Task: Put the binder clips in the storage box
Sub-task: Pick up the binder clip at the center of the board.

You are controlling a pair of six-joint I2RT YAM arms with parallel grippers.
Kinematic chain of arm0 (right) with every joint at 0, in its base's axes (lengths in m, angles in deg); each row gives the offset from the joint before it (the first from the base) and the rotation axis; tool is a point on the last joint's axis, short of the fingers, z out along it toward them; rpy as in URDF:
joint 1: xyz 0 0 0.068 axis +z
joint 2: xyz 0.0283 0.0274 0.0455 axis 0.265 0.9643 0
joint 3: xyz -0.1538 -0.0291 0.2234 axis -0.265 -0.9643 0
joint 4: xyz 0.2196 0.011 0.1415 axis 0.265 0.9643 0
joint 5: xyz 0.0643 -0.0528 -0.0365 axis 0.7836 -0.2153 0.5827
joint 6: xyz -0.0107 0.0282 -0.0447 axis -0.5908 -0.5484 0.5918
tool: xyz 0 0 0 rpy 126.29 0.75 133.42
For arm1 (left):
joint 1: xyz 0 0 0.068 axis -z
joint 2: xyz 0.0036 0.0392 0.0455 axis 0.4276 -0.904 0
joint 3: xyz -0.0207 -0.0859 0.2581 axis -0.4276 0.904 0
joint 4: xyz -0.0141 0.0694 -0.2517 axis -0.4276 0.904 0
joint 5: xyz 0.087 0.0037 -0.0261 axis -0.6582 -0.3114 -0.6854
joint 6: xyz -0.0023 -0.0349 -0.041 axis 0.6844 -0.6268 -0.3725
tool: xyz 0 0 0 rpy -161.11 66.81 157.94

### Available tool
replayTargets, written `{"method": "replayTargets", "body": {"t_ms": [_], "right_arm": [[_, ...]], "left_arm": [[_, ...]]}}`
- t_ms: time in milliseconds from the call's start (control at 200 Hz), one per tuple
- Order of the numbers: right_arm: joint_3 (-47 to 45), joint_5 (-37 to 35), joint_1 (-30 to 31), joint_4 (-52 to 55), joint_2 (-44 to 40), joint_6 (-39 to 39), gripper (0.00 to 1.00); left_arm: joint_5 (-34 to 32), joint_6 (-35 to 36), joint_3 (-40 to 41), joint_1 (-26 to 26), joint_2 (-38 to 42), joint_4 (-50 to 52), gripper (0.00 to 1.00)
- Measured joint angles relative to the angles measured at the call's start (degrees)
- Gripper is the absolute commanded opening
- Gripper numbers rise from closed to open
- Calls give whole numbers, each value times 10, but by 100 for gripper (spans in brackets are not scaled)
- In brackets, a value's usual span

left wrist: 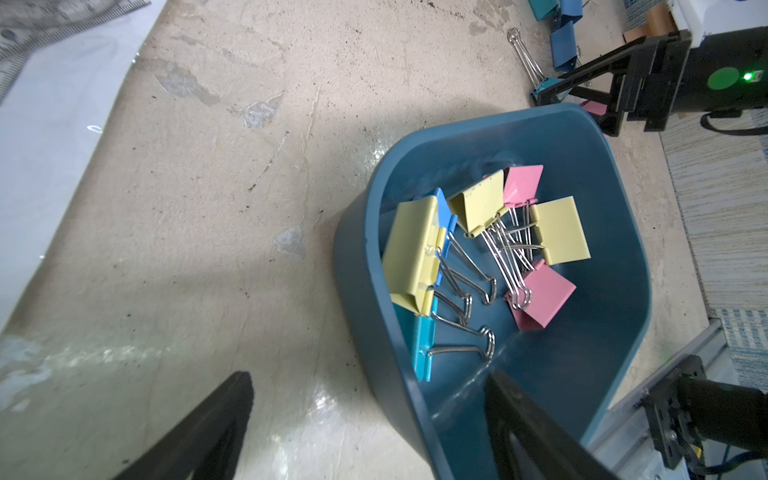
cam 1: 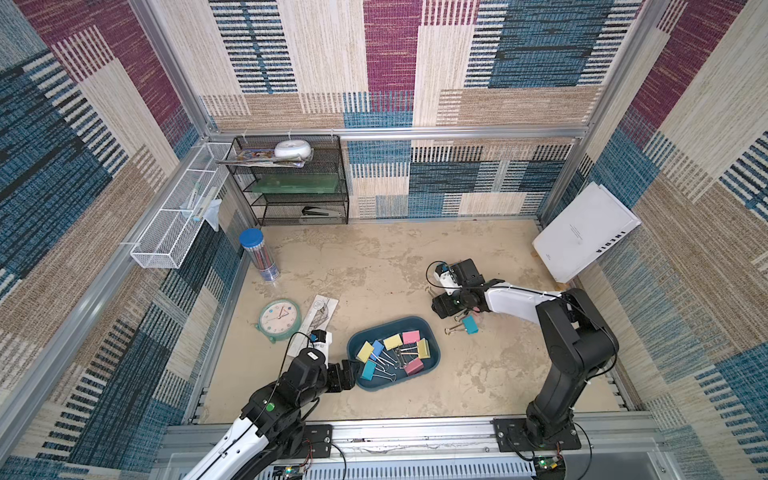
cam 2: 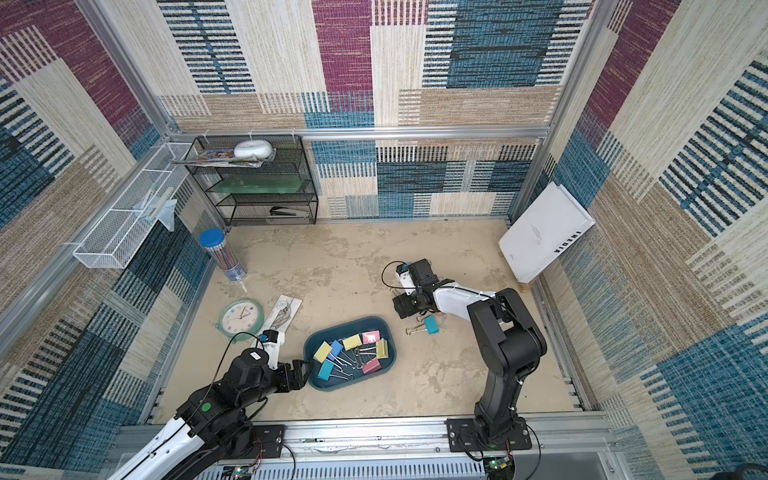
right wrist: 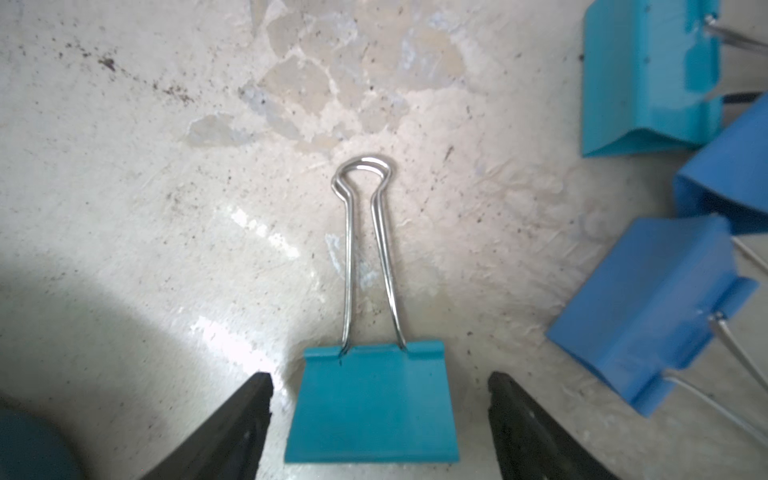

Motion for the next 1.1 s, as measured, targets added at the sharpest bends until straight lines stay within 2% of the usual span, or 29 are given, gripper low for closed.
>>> {"method": "replayTargets", "body": {"t_ms": [270, 371, 451, 536, 716, 876, 1007, 1097], "right_arm": [[-17, -2, 0, -23, -5, 3, 68], [-21, 0, -1, -24, -9, 0, 57], [-23, 0, 0, -23, -10, -5, 45], [-24, 1, 1, -19, -14, -11, 38], [-29, -1, 5, 34, -63, -26, 35], [7, -8, 26, 68, -141, -40, 34], [27, 15, 81, 82, -176, -58, 34], [13, 36, 147, 88, -180, -82, 34]], "left_arm": [[0, 0, 0, 0, 0, 0, 91], [0, 0, 0, 0, 0, 0, 91], [0, 0, 0, 0, 0, 0, 91], [0, 0, 0, 0, 0, 0, 91], [0, 0, 0, 0, 3, 0, 91], [0, 0, 0, 0, 2, 0, 91], [0, 0, 0, 0, 2, 0, 91], [0, 0, 0, 0, 2, 0, 91]]}}
